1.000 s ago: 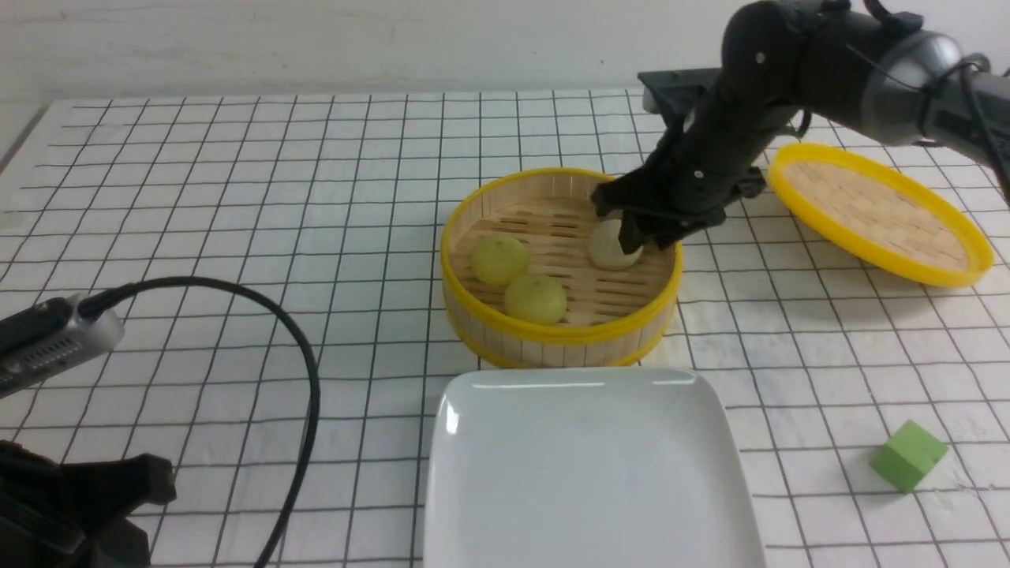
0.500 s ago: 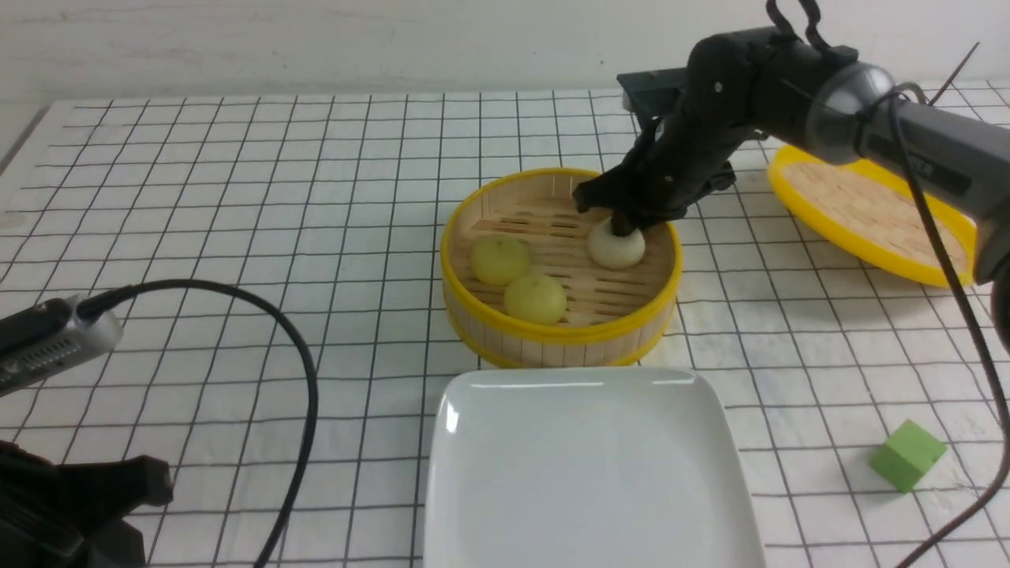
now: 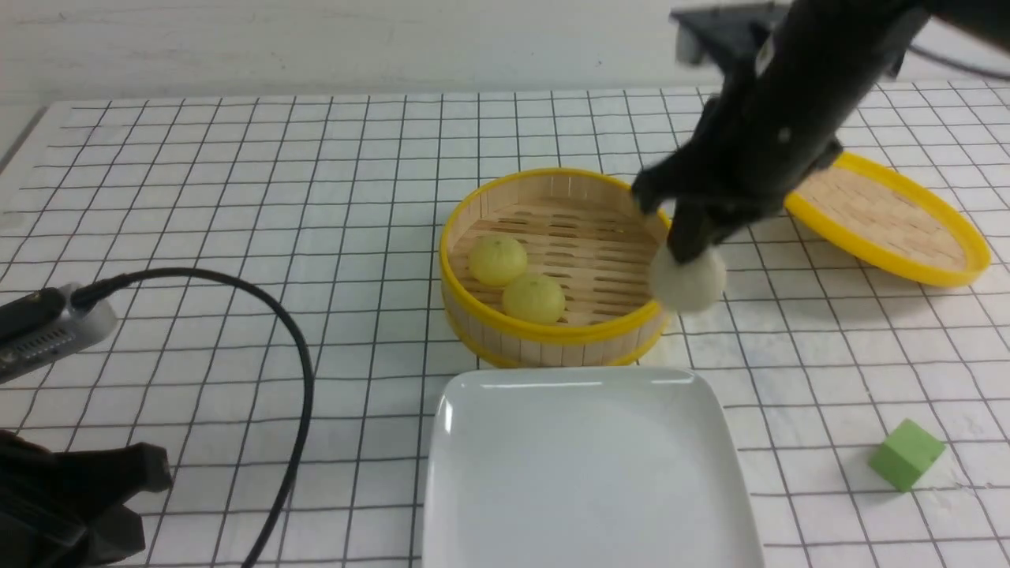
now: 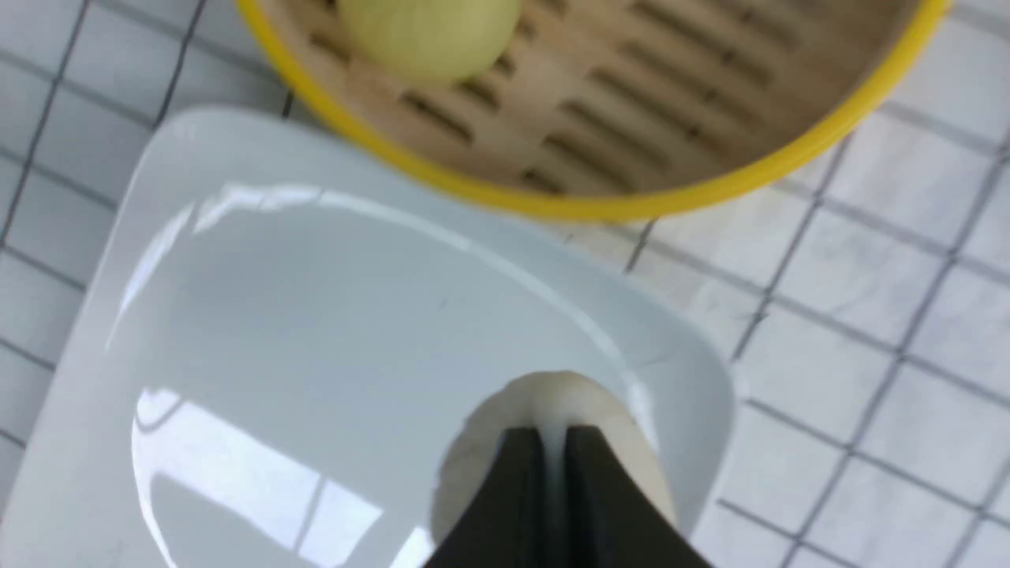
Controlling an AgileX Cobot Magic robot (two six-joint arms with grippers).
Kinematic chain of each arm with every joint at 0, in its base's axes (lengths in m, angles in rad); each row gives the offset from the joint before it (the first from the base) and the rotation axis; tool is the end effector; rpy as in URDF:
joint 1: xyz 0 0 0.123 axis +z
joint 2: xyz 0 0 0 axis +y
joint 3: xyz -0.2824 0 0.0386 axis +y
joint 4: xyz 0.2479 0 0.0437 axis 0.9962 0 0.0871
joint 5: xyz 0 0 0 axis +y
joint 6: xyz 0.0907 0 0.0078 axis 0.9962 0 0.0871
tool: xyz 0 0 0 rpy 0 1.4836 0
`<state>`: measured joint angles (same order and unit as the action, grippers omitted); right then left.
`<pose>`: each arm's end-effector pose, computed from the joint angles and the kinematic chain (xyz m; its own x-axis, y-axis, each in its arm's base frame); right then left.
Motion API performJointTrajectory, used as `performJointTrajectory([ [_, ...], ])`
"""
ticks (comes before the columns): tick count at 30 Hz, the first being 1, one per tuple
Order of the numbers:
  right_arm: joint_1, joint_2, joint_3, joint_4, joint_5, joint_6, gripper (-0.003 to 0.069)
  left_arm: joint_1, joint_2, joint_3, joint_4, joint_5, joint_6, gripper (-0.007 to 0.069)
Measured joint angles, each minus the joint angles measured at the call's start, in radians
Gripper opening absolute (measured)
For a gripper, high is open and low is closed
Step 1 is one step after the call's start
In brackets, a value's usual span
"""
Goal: Put the steamed buns into the plate on the white-black tablecloth.
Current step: 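Move the steamed bun from the bamboo steamer onto the white plate with the right gripper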
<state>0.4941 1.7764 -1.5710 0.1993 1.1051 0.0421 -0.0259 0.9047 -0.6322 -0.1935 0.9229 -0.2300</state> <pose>0.3252 0.1935 0.2998 -0.8869 -0.3300 -0.3231 -0.4073 0.8887 0.2104 0.1467 -0.0178 0.2641 -0.8697 -0.3143 -0.3807 -0.2139 0.9349 -0.2832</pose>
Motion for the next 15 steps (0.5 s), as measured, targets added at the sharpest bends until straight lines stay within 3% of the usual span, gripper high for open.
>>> performJointTrajectory([
  [5, 0.077, -0.016, 0.237, 0.007, -0.187, 0.052, 0.003, 0.0, 0.0, 0.0, 0.0, -0.012, 0.0, 0.0063],
  [8, 0.084, 0.002, 0.339, 0.008, -0.31, 0.077, 0.0072, 0.0, 0.0, 0.0, 0.0, -0.022, 0.0, 0.0069],
  [15, 0.083, 0.043, 0.338, -0.008, -0.273, 0.086, 0.0349, 0.0, 0.0, 0.0, 0.001, -0.029, 0.0, 0.0076],
])
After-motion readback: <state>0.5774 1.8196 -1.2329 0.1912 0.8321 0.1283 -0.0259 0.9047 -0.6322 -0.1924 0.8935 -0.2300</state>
